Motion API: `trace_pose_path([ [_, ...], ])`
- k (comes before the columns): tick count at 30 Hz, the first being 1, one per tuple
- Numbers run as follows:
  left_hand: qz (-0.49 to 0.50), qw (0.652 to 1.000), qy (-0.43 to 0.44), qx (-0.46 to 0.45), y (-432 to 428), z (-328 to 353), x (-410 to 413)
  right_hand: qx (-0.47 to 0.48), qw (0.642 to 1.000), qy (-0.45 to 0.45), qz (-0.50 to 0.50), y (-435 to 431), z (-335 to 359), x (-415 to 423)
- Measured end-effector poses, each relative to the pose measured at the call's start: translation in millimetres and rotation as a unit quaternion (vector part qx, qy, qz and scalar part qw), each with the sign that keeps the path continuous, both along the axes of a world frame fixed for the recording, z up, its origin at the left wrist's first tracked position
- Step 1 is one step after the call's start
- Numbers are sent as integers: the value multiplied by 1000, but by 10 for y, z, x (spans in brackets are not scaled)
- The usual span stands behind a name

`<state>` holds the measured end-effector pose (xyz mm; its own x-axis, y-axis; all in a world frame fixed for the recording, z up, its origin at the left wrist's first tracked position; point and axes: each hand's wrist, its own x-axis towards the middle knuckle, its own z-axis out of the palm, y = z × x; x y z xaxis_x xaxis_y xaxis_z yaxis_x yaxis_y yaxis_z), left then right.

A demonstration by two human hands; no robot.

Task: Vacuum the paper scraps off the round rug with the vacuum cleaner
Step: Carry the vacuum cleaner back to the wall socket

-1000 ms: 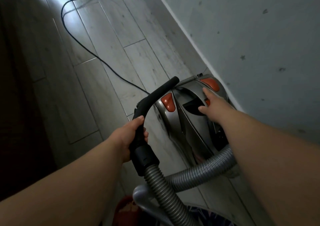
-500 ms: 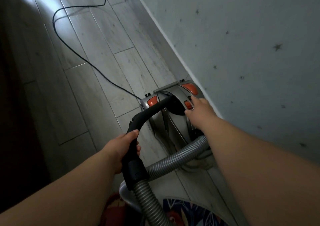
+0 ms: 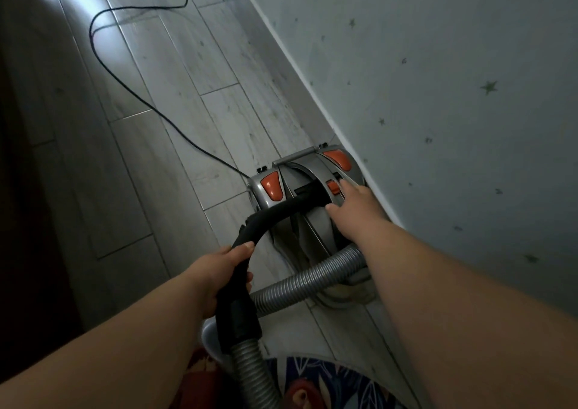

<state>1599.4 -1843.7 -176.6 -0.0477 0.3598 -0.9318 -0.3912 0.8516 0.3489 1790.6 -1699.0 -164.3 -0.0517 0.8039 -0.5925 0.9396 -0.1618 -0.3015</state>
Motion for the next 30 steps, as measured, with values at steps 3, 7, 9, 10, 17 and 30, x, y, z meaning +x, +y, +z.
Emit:
trace_pose_path([
  [3,-45,999,25,12,118,-34,83,-5,1000,2,1,16,-4,-8],
  [7,-134,986,98,11,230,-169,155,-5,1000,3,9,42,-38,7],
  [9,-170,976,134,3,283,-247,156,-3,1000,-7,29,49,-70,6],
  [10,-183,972,145,0,313,-279,160,-4,999,-12,36,48,-88,1],
  [17,-293,927,234,-13,499,-308,216,-14,996,-32,76,16,-89,-48],
  [30,-346,898,272,27,529,243,190,-5,987,-46,155,-269,153,-303],
])
